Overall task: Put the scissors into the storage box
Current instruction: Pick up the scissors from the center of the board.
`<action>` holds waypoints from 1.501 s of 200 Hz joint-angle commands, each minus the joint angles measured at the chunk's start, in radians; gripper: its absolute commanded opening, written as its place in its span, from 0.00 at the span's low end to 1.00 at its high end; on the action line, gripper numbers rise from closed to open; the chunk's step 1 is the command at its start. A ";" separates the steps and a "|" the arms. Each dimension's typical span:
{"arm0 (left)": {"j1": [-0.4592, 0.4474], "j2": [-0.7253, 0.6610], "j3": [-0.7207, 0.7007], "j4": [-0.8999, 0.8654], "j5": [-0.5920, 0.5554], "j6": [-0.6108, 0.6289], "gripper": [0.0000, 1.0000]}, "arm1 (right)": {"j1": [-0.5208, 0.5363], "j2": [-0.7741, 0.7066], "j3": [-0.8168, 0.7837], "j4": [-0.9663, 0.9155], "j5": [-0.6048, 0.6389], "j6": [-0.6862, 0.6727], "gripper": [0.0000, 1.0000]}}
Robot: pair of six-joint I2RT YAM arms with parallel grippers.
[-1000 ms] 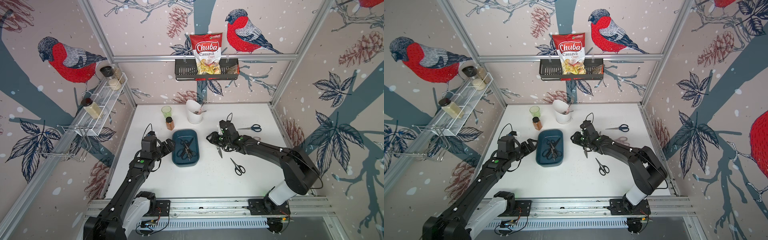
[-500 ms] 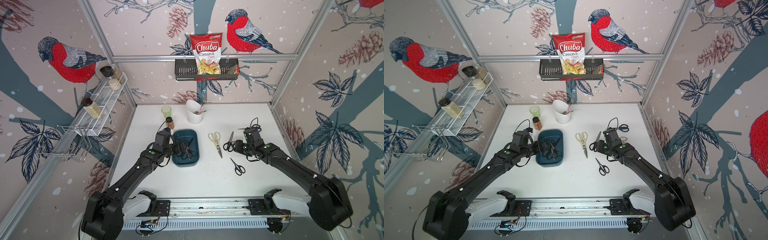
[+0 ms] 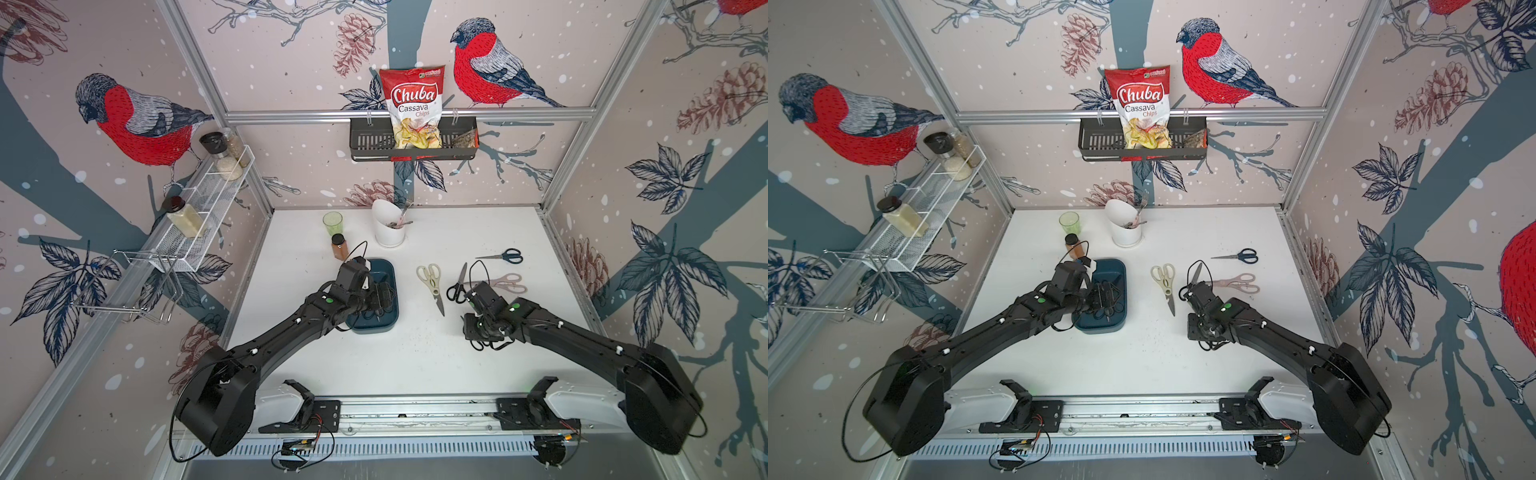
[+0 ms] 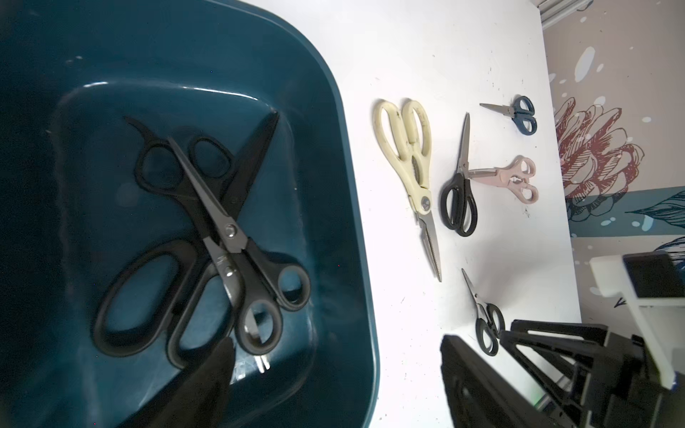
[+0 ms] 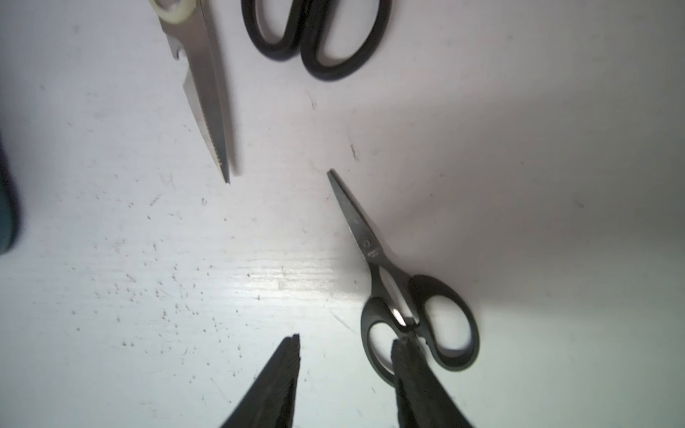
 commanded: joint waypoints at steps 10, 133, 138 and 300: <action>-0.015 0.027 0.030 0.020 -0.023 -0.012 0.91 | 0.035 0.059 0.005 -0.046 0.064 0.047 0.43; -0.023 0.020 0.031 0.012 -0.080 -0.028 0.91 | 0.038 0.100 -0.053 0.024 0.042 0.055 0.36; -0.023 0.018 0.031 0.012 -0.082 -0.029 0.91 | 0.038 0.103 -0.053 0.026 0.040 0.056 0.35; -0.023 -0.018 0.001 0.010 -0.097 -0.030 0.91 | 0.098 0.158 -0.052 0.037 0.072 0.098 0.21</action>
